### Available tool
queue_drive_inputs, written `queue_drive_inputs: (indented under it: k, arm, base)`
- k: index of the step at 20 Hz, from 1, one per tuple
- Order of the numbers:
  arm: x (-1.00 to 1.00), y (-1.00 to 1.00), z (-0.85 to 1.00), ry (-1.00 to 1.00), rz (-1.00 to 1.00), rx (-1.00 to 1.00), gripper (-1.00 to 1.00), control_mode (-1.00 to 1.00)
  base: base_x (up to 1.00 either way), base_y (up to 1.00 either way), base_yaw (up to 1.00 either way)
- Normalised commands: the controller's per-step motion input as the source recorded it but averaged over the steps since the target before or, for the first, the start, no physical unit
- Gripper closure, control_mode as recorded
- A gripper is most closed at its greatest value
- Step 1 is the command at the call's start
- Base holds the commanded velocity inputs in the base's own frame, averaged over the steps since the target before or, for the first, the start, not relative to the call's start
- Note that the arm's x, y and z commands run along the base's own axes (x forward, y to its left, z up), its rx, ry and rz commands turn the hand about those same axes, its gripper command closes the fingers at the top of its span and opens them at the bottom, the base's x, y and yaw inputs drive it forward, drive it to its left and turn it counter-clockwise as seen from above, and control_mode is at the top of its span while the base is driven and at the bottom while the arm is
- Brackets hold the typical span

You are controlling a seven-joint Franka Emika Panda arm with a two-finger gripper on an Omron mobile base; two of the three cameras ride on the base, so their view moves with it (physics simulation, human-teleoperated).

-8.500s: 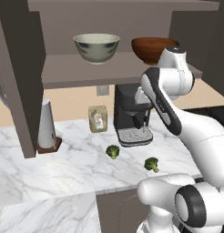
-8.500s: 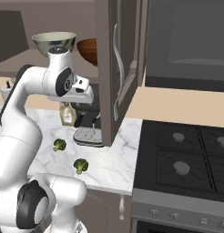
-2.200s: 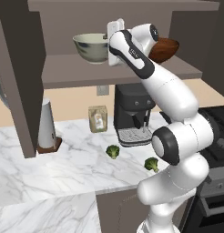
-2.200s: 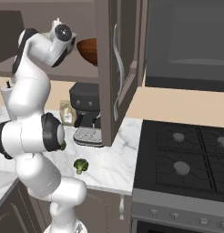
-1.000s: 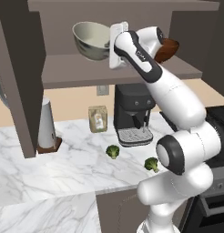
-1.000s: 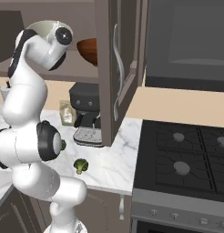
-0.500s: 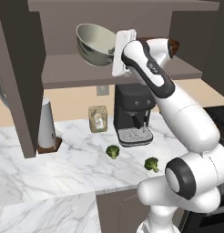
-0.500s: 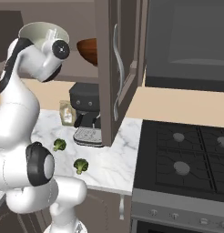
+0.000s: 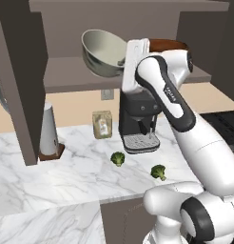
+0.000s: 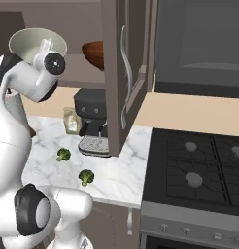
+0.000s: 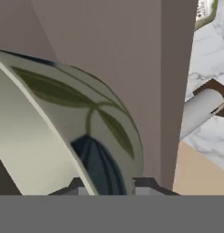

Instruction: Pick both bowls and place them on the counter. Then place the broccoli in one bowl and place the broccoli in the other bowl.

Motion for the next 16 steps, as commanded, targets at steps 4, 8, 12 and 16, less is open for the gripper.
queue_drive_inputs:
  k: [4, 8, 12, 16]
  arm:
    - [-0.69, -0.06, 0.0, 0.07, 0.0, 0.0, 1.0, -1.0]
    - [-0.58, -0.06, -0.02, 0.09, 0.0, 0.0, 1.0, -1.0]
    - [-0.45, -0.06, -0.05, 0.04, 0.0, 0.0, 1.0, -1.0]
    - [-0.44, -0.01, -0.09, 0.1, 0.0, 0.0, 1.0, -1.0]
  base:
    - [0.0, 0.0, 0.0]
    - [0.0, 0.0, 0.0]
    - [0.0, 0.0, 0.0]
    - [0.0, 0.0, 0.0]
